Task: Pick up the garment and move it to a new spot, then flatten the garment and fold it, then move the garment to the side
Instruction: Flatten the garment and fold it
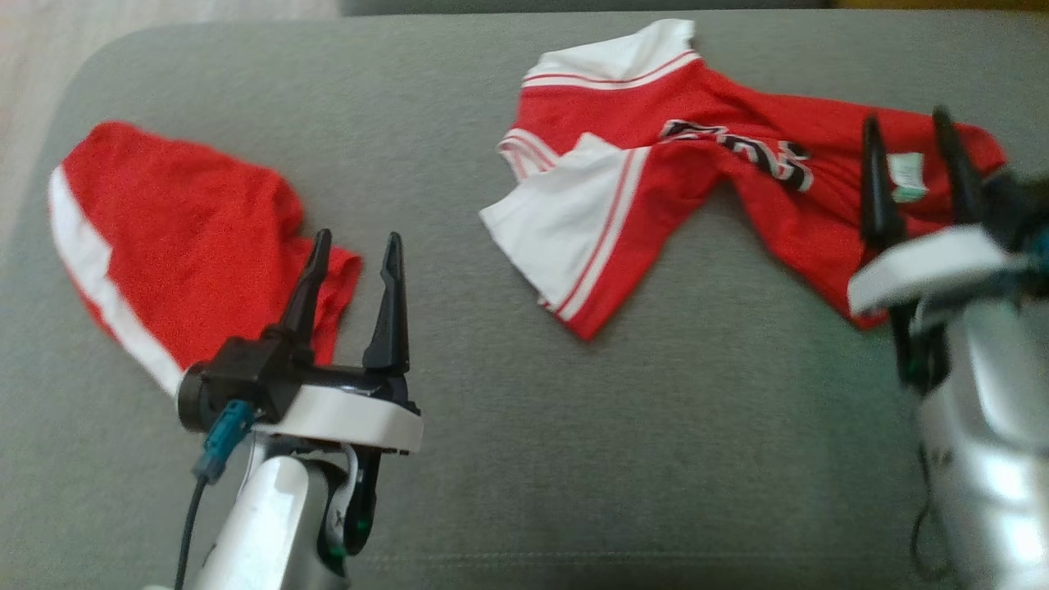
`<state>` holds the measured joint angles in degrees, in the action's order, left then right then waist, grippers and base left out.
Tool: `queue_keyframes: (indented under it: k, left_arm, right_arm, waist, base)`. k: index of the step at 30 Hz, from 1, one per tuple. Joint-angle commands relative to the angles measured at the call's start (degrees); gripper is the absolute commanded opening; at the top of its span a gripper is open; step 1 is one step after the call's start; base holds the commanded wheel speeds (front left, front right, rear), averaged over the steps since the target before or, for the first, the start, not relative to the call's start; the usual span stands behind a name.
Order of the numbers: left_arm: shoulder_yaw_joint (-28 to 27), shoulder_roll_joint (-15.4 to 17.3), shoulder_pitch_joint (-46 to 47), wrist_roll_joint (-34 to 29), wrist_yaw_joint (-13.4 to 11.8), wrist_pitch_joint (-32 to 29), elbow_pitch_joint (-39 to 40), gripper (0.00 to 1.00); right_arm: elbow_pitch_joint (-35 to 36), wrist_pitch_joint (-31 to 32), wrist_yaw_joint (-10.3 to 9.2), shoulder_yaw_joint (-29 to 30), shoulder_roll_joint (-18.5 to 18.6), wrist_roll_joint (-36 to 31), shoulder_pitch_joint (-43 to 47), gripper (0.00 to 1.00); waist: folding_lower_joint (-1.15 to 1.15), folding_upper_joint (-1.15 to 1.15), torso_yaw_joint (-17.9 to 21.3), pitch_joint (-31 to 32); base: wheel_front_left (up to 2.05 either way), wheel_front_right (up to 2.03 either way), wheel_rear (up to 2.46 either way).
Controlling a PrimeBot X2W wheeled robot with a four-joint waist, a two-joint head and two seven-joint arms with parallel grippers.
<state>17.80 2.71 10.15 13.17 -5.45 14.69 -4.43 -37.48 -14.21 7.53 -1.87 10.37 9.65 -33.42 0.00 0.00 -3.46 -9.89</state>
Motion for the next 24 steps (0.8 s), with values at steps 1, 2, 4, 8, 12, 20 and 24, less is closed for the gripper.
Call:
queue_keyframes:
  k: [1, 2, 4, 8, 12, 20, 24]
  left_arm:
    - [-2.2, 0.2, 2.6, -0.2, 0.4, 0.3, 2.0, 1.00]
    - [-2.4, 0.2, 2.6, -0.1, 0.5, 0.3, 2.0, 1.00]
    - [-2.6, 0.2, 2.7, -0.1, 0.7, 0.3, 1.7, 1.00]
    - [-3.5, 0.2, 2.6, 0.1, 0.8, 0.3, 1.2, 1.00]
    - [-4.0, 0.2, 3.0, -0.2, 1.3, 0.3, 0.1, 1.00]
    - [-3.4, 0.2, 8.7, -2.8, 2.8, 0.3, -10.6, 1.00]
    - [-2.3, 0.8, 14.4, -4.2, 3.5, -1.2, -21.6, 1.00]
  right_arm:
    - [3.4, -0.6, -0.04, -0.6, -1.2, -0.1, 1.5, 1.00]
    - [5.5, -0.7, -0.04, 0.1, -2.1, -0.2, 4.1, 1.00]
    - [9.1, -0.7, -0.04, 1.5, -3.7, -0.3, 8.7, 1.00]
    - [14.4, -0.4, -0.04, 2.3, -5.9, -1.7, 15.2, 1.00]
    - [18.1, 0.6, -0.04, 2.5, -6.9, -2.5, 17.7, 1.00]
    - [22.3, 2.1, -0.04, 3.4, -7.4, -2.3, 19.0, 1.00]
    - [23.1, 2.1, -0.04, 3.3, -7.5, -1.4, 19.2, 1.00]
  waist:
    - [0.00, 0.00, 2.9, 1.1]
    - [0.00, 0.00, 3.6, 1.3]
    - [0.00, 0.00, 4.7, 1.6]
    - [0.00, 0.00, 7.0, 2.0]
    - [0.00, 0.00, 8.7, 1.7]
    - [0.00, 0.00, 11.8, -1.5]
    - [0.00, 0.00, 13.2, -3.6]
  base:
    - [0.00, 0.00, 0.00]
    - [0.00, 0.00, 0.00]
    - [0.00, 0.00, 0.00]
    - [0.00, 0.00, 0.00]
    - [0.00, 0.00, 0.00]
    - [0.00, 0.00, 0.00]
    - [0.00, 0.00, 0.00]
